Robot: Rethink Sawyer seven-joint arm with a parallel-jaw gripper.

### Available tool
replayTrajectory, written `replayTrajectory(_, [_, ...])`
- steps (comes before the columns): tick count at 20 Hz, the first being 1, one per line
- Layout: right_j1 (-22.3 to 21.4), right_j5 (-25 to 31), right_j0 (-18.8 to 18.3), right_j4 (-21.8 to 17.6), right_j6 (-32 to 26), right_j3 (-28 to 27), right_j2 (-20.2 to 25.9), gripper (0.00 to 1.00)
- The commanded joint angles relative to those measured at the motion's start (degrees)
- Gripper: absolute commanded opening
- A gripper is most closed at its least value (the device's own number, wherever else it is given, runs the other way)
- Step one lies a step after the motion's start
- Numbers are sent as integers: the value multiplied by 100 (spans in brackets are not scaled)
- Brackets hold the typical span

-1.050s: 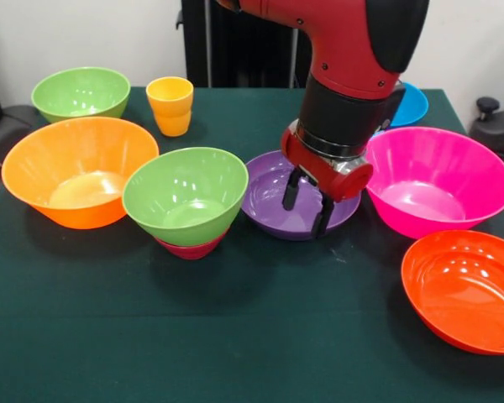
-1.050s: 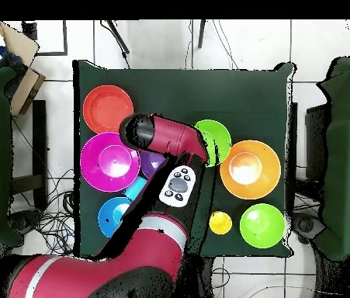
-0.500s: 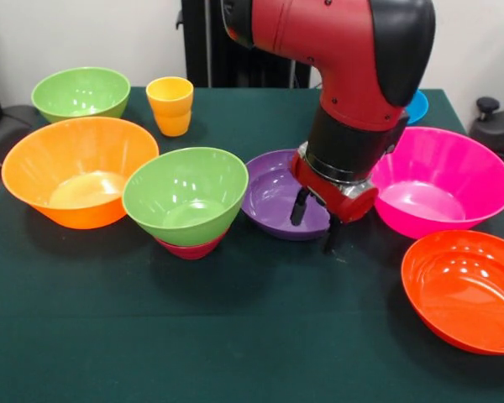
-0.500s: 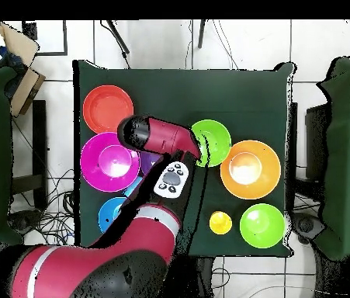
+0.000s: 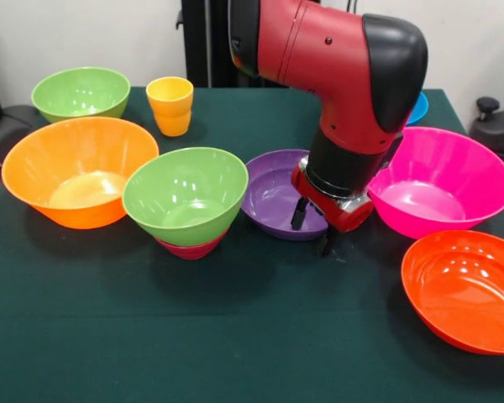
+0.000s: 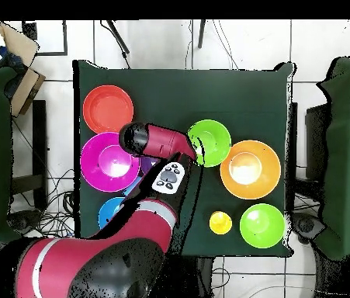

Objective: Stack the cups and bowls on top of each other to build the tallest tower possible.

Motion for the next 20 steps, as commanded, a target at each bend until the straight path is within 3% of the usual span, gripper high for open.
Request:
replayTrajectory(1, [132,944,114,153,964,-267,420,100])
replayTrajectory(5, [108,1110,118,184,991,-328,399,100])
replayTrajectory(20, [-33,845,23,277,822,-81,628,100])
